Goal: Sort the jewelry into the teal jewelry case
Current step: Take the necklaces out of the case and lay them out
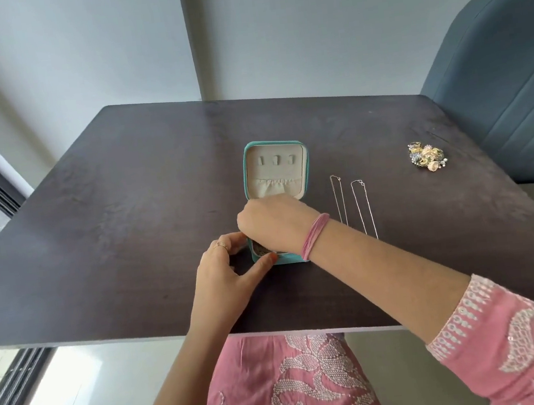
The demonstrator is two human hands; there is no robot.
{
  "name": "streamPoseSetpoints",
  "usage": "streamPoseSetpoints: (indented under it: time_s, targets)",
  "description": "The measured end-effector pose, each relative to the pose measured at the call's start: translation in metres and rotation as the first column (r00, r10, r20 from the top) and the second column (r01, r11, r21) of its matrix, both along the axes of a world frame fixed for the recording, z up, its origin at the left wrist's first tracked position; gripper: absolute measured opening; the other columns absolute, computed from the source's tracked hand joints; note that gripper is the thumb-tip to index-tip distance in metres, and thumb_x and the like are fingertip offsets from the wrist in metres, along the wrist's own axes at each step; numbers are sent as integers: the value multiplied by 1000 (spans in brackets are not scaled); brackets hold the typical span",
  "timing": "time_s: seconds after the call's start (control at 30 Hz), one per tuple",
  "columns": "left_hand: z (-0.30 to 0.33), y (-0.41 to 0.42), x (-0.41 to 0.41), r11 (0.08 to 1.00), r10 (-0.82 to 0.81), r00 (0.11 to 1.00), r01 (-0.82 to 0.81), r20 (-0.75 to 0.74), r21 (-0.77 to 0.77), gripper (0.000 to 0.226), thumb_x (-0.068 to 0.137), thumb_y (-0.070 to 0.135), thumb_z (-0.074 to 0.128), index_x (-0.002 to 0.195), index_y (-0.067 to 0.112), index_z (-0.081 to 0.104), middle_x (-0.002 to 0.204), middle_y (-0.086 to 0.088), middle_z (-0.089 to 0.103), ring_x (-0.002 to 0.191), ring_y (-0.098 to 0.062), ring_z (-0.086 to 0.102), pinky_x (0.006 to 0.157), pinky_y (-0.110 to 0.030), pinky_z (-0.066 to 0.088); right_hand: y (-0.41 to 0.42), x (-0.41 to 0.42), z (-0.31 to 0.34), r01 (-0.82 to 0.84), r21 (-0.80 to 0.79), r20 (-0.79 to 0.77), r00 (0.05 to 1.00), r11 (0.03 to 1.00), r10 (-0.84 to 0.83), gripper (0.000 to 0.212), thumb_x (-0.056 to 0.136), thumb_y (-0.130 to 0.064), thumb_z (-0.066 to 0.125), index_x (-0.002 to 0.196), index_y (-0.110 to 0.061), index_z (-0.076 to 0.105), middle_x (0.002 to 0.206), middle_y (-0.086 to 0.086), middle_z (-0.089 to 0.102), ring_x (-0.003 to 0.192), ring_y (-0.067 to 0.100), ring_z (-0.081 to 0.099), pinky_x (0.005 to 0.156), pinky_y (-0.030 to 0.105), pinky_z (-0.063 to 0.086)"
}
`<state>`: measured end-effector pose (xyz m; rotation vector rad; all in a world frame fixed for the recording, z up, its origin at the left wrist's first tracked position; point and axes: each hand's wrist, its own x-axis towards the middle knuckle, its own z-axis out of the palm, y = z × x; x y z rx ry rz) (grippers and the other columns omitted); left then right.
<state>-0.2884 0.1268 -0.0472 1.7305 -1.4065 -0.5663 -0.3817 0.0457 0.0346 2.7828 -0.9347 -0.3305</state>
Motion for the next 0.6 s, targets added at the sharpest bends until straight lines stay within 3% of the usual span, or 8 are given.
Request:
streamPoseSetpoints:
  time_s: [0.13,0.23,0.33,0.43,0.6]
  targets:
    - [1,0,-1,1000,0,1000,0,13,-17,40,75,38,76,107,29,54,101,18,57,100,-4,54,76,-13,39,6,-1,-6,-57,-112,-68,996,992,49,28,96,-1,40,116,-10,59,116,7,58,104,28,62,66,34,39]
    - [1,0,-1,1000,5,1000,-5,2,-27,41,75,39,76,110,26,58,103,17,60,100,-3,55,76,-11,40,2,-6,-5,-59,-39,-38,998,997,58,26,97,-2,39,114,-8,58,114,8,57,103,28,61,68,34,40]
    - [-2,0,0,999,13,1000,-13,-1,-31,43,75,40,76,112,26,60,105,15,62,101,-4,56,83,-20,44,-5,-13,-3,-17,88,46,999,996,13,12,93,-7,49,83,-14,52,84,5,51,82,25,56,55,26,36]
    - [-3,0,0,999,21,1000,-21,-2,-35,44,74,40,76,112,24,61,105,15,63,101,-4,57,83,-22,45,-7,-15,-12,27,145,129,991,989,-46,29,89,-11,55,67,-16,36,80,3,45,73,25,52,57,31,36]
    - [-3,0,0,1000,26,1000,-25,5,-14,49,74,43,75,115,23,60,109,12,63,103,-5,57,88,-27,48,-13,-17,-14,25,197,199,978,980,-65,18,86,-15,56,69,-21,54,81,-1,49,77,25,56,60,31,38]
